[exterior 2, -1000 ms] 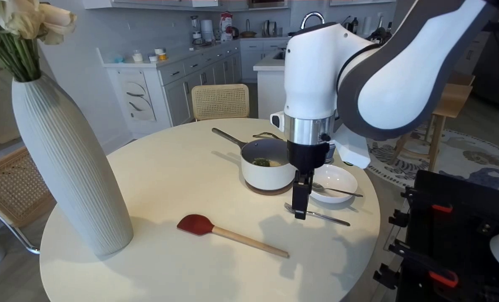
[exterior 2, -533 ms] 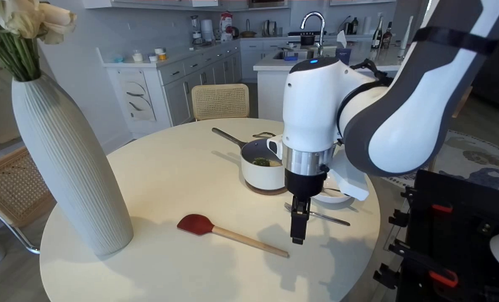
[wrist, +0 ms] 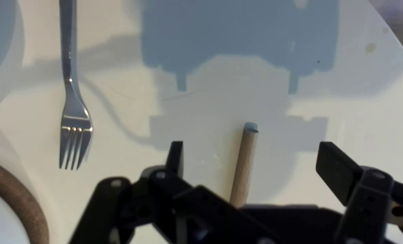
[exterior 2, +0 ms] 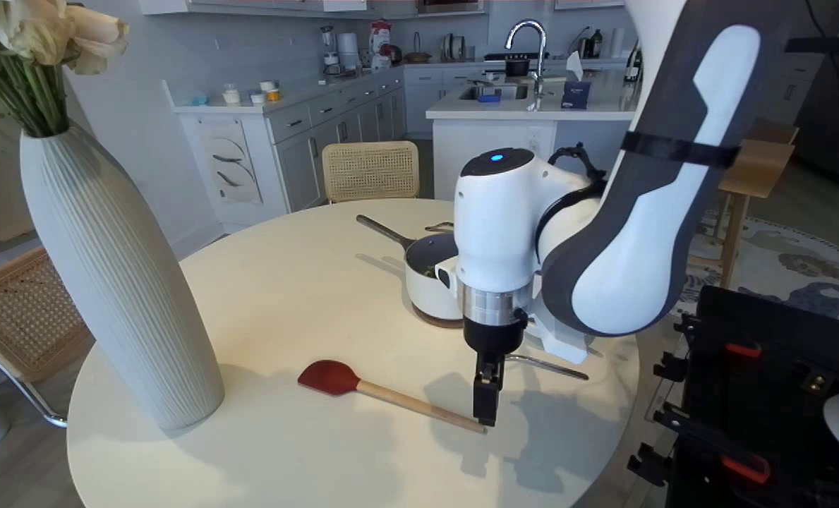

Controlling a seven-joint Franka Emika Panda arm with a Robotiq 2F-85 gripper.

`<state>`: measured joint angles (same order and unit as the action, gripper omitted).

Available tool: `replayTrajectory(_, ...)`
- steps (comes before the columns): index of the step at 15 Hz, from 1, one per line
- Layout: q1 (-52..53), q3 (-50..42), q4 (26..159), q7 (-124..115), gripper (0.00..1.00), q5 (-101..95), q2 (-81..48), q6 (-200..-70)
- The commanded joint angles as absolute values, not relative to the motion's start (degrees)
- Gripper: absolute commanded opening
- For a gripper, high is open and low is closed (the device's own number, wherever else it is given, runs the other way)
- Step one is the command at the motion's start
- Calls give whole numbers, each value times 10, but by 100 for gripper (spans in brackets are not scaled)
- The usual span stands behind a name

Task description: Pick the spatula on the table and put it in the pot

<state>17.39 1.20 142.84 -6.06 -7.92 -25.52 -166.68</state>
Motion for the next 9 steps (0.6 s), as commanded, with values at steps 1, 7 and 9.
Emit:
replayTrajectory(1,194,-5,1387,-80,100,-86,-301,-1667)
replayTrajectory(7,195,0,1341,-77,100,-73,-355,-1665)
replayTrajectory(9,200,-3,1329,-78,100,-73,-367,-1665)
